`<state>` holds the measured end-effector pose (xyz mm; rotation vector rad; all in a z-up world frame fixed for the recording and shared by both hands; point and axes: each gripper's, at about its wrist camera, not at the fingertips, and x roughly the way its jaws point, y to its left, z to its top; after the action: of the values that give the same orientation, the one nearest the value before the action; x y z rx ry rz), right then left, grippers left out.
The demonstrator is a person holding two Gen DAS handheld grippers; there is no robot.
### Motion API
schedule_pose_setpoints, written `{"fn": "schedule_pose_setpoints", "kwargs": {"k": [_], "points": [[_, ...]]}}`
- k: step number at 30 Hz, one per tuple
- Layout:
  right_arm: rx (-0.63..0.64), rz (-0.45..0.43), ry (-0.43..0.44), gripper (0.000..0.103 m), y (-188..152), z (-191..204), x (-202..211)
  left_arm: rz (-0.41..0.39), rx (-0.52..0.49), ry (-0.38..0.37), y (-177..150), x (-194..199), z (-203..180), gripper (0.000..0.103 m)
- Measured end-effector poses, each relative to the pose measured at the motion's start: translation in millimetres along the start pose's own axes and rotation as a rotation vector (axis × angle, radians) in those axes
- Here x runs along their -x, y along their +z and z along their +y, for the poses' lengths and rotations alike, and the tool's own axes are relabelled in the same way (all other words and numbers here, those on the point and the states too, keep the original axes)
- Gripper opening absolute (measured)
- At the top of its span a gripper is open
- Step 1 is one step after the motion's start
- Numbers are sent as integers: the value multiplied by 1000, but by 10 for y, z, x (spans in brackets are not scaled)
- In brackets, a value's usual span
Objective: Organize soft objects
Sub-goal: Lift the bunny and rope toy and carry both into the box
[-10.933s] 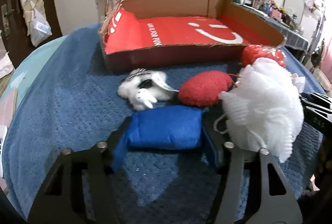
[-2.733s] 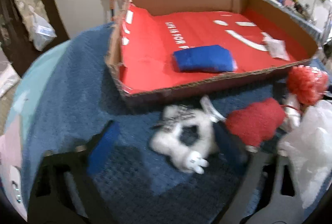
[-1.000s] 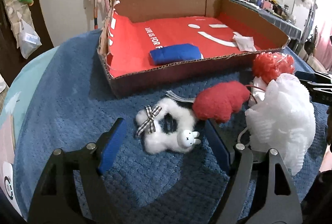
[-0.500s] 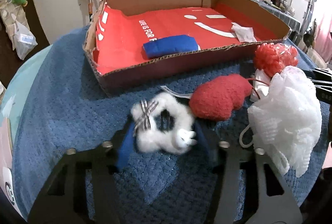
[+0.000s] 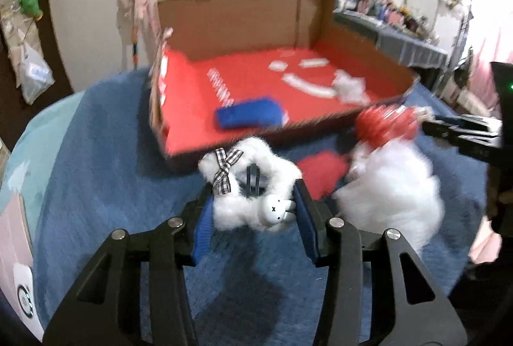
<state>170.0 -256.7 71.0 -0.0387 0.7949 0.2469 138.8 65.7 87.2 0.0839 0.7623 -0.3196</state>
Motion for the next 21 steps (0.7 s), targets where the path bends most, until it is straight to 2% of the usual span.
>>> {"fn": "schedule_pose_setpoints", "kwargs": {"k": [6,10,13,16,21], "points": [[55,-62,86,35,357,180,84,-49,-84,-75,344,20,-219,44],[88,-66,146,35,637,272,-48,-10,-136,-151,576,-303,-346,44],[115,-24,210,35,843,308,-272,28,-191,-190,712,-559,-445,44],[128,30,241,35,969,300,-489,61,-245,-189,823,-755,-518,44],[137,125,281,35,1188,261,-869,130,-266,-202,970,-1077,-546,44]]}}
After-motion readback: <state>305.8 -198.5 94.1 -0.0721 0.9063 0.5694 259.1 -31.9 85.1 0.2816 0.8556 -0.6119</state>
